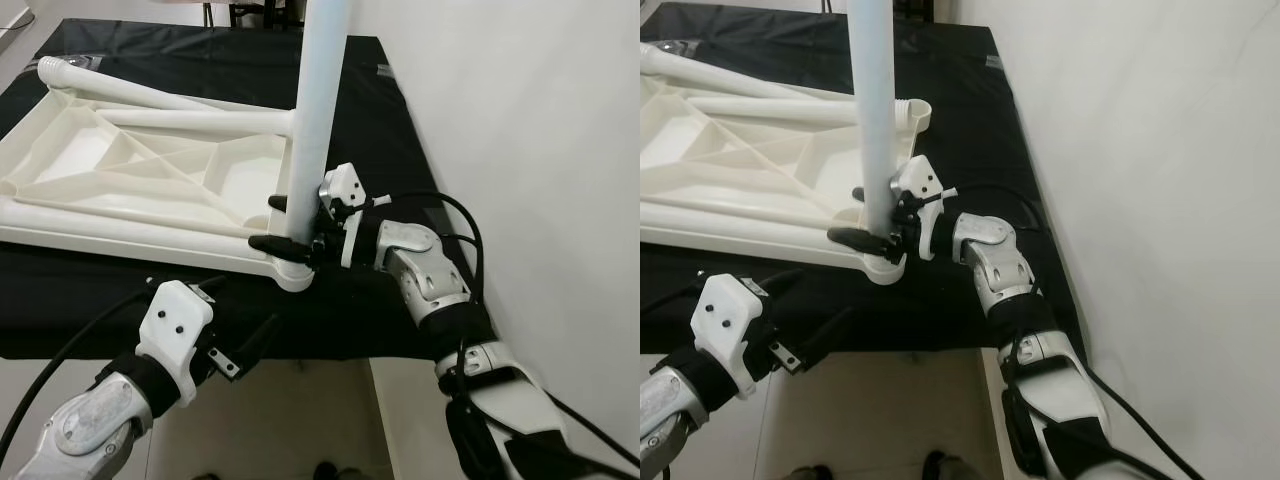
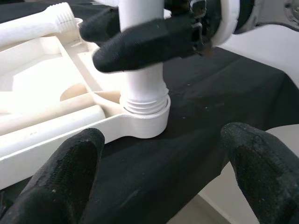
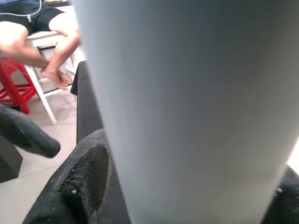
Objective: Building children table
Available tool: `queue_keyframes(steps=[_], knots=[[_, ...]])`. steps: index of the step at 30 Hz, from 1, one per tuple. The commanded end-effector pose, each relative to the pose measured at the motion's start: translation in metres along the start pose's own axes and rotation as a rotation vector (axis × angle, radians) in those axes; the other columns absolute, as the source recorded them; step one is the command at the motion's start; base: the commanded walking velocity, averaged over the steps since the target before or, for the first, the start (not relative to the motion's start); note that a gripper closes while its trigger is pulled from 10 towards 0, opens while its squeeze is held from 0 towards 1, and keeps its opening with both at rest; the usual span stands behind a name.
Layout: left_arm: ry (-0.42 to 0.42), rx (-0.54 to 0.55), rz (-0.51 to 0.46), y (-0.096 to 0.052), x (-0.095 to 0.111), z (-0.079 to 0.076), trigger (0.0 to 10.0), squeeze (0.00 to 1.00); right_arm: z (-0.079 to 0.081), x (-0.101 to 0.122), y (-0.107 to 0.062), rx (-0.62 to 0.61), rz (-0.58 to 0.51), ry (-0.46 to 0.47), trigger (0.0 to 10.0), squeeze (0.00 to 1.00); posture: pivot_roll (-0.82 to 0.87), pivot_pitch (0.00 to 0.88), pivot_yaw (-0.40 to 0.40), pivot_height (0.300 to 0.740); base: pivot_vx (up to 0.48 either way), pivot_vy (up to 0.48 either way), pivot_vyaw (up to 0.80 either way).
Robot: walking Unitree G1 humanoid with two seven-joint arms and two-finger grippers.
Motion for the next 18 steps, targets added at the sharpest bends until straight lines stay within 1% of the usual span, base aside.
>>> queue_keyframes(steps=[1, 4, 9, 12, 16, 17, 18], knots=[[-0.011, -0.001, 0.015, -0.001, -0.005, -0.003, 10.0, 0.0, 0.002, 0.005, 0.004, 0.043, -0.019, 0.0, 0.0, 0.0, 0.18, 0.216, -0.158, 0.74, 0.0, 0.0, 0.0], [-0.013, 0.001, 0.016, -0.001, -0.005, -0.004, 10.0, 0.0, 0.001, 0.009, 0.003, 0.06, -0.029, 0.004, 0.0, 0.0, 0.18, 0.217, -0.159, 0.74, 0.0, 0.0, 0.0], [-0.017, -0.001, 0.018, -0.001, -0.006, -0.005, 10.0, 0.0, 0.0, 0.008, -0.002, 0.084, -0.027, -0.002, 0.0, 0.0, 0.16, 0.221, -0.162, 0.74, 0.0, 0.0, 0.0], [-0.02, -0.003, 0.02, -0.001, -0.006, -0.005, 10.0, 0.0, -0.003, 0.006, -0.007, 0.064, -0.022, -0.012, 0.0, 0.0, 0.16, 0.222, -0.16, 0.74, 0.0, 0.0, 0.0], [-0.02, -0.002, 0.021, -0.001, -0.006, -0.005, 10.0, 0.0, -0.004, 0.005, -0.007, 0.062, -0.022, -0.014, 0.0, 0.0, 0.16, 0.222, -0.16, 0.74, 0.0, 0.0, 0.0], [-0.02, -0.004, 0.022, -0.001, -0.006, -0.005, 10.0, 0.0, -0.008, 0.001, -0.011, 0.009, -0.013, -0.017, 0.0, 0.0, 0.15, 0.228, -0.157, 0.74, 0.0, 0.0, 0.0], [-0.021, -0.006, 0.025, -0.002, -0.007, -0.005, 10.0, 0.0, -0.02, -0.009, -0.015, -0.136, 0.026, -0.005, 0.0, 0.0, 0.14, 0.234, -0.153, 0.74, 0.0, 0.0, 0.0]])
Point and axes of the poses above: a point about 5 cm out from each wrist's last joint towards the gripper, its own y axis pointing out of the wrist towards the gripper, its own x axis along the axis of the wrist's last joint, z = x × y, the point moved 6 cm from there along y, pointing out of the wrist towards the gripper, and after that the axes turned 7 degrees about -y, right-handed, at the moved point
